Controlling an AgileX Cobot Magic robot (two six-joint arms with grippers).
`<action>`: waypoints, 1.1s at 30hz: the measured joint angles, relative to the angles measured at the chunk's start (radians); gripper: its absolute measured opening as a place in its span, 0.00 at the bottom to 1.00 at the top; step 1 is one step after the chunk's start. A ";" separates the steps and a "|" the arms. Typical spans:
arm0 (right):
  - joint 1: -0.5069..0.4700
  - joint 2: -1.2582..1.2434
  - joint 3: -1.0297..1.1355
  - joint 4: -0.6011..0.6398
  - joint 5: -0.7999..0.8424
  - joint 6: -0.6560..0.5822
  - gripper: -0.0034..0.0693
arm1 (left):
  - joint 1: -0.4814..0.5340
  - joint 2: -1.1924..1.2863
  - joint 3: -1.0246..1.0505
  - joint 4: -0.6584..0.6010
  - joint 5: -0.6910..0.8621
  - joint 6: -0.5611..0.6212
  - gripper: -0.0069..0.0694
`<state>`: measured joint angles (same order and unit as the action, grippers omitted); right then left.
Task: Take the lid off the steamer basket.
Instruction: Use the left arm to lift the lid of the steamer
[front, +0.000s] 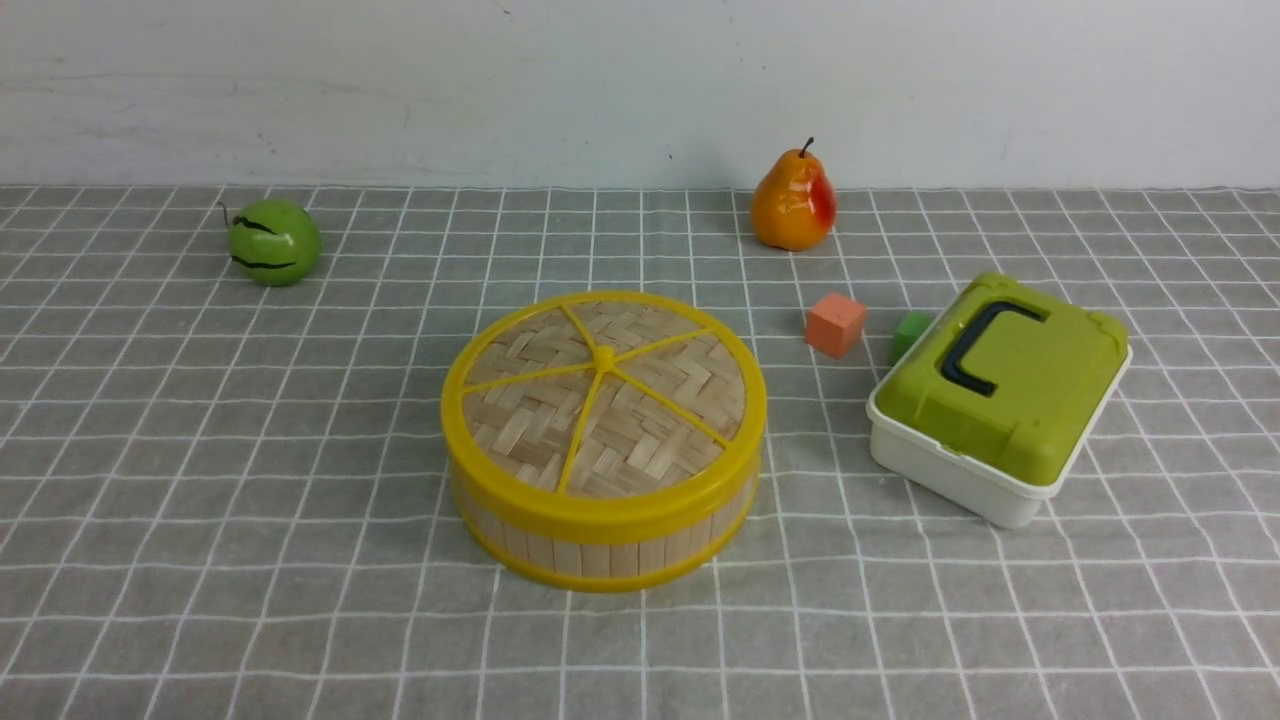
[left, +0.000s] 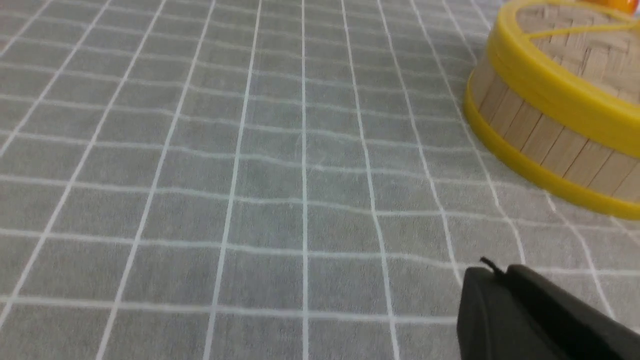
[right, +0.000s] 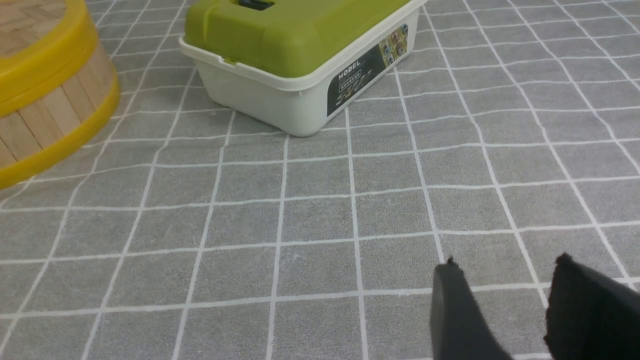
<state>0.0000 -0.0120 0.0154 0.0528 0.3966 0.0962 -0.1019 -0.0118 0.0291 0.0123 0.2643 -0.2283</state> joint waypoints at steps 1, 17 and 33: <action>0.000 0.000 0.000 0.000 0.000 0.000 0.38 | 0.000 0.000 0.000 0.001 -0.040 0.000 0.13; 0.000 0.000 0.000 0.000 0.000 0.000 0.38 | 0.000 0.000 0.000 -0.069 -0.774 -0.013 0.13; 0.000 0.000 0.000 0.000 0.000 0.000 0.38 | 0.000 0.299 -0.431 -0.531 -0.604 0.276 0.14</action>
<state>0.0000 -0.0120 0.0154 0.0528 0.3966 0.0962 -0.1019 0.2876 -0.4022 -0.5183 -0.3399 0.0472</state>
